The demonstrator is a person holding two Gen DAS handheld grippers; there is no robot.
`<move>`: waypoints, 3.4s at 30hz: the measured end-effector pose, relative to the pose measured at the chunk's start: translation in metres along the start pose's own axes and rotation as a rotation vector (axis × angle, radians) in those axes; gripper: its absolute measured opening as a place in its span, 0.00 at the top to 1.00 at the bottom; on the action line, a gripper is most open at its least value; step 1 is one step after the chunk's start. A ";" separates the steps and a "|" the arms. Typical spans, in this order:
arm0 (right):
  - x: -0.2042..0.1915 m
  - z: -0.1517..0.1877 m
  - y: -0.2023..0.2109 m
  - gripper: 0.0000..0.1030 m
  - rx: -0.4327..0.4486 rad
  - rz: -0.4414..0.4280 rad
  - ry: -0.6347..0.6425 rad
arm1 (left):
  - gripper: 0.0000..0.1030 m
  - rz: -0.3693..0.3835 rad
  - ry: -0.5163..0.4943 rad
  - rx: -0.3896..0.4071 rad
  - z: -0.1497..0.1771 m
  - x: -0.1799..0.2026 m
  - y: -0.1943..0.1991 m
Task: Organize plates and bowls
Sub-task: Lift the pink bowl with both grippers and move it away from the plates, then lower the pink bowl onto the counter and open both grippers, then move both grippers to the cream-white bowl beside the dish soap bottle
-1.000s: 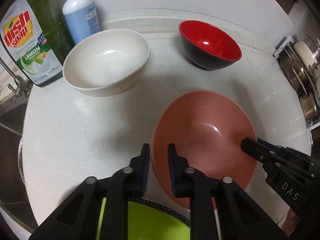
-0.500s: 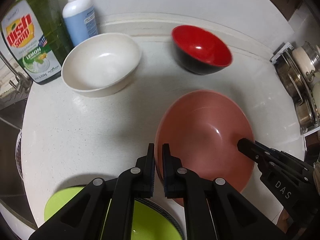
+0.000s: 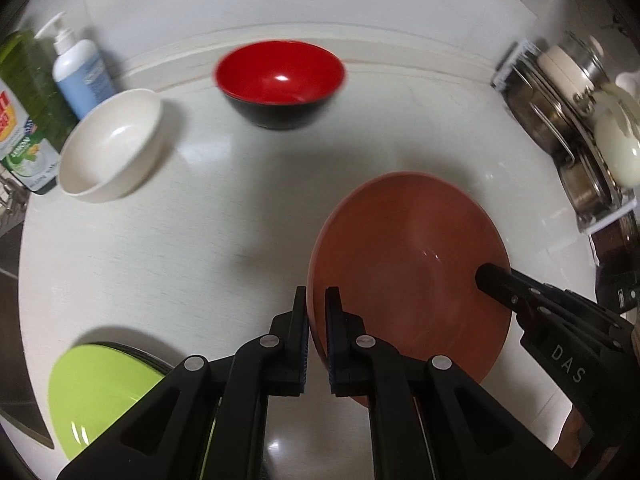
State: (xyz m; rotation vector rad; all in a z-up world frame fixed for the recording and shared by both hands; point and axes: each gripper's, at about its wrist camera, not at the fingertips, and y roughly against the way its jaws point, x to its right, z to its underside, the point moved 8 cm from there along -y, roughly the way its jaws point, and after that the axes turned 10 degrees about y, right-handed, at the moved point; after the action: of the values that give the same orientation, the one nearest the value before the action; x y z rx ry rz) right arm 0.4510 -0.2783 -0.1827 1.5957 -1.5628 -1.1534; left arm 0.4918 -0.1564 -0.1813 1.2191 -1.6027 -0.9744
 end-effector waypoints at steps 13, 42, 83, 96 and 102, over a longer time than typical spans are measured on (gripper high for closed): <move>0.051 0.025 0.001 0.92 -0.031 0.067 -0.047 | 0.89 0.018 -0.017 -0.101 0.030 0.038 -0.031; 0.066 0.038 0.005 0.87 -0.009 0.109 -0.023 | 0.45 -0.052 0.004 0.013 0.019 0.044 -0.017; -0.114 -0.043 0.032 0.45 0.171 -0.068 0.237 | 0.16 -0.288 0.209 0.351 -0.040 -0.147 0.103; -0.165 -0.075 0.000 0.45 0.161 -0.093 0.300 | 0.17 -0.315 0.283 0.338 -0.065 -0.206 0.100; -0.186 -0.094 -0.018 0.45 0.148 -0.112 0.319 | 0.19 -0.326 0.316 0.341 -0.084 -0.228 0.094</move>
State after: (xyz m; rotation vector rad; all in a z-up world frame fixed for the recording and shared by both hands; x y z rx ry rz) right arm 0.5573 -0.1069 -0.1283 1.8806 -1.3894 -0.8028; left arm 0.5752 0.0790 -0.1088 1.8149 -1.3768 -0.6697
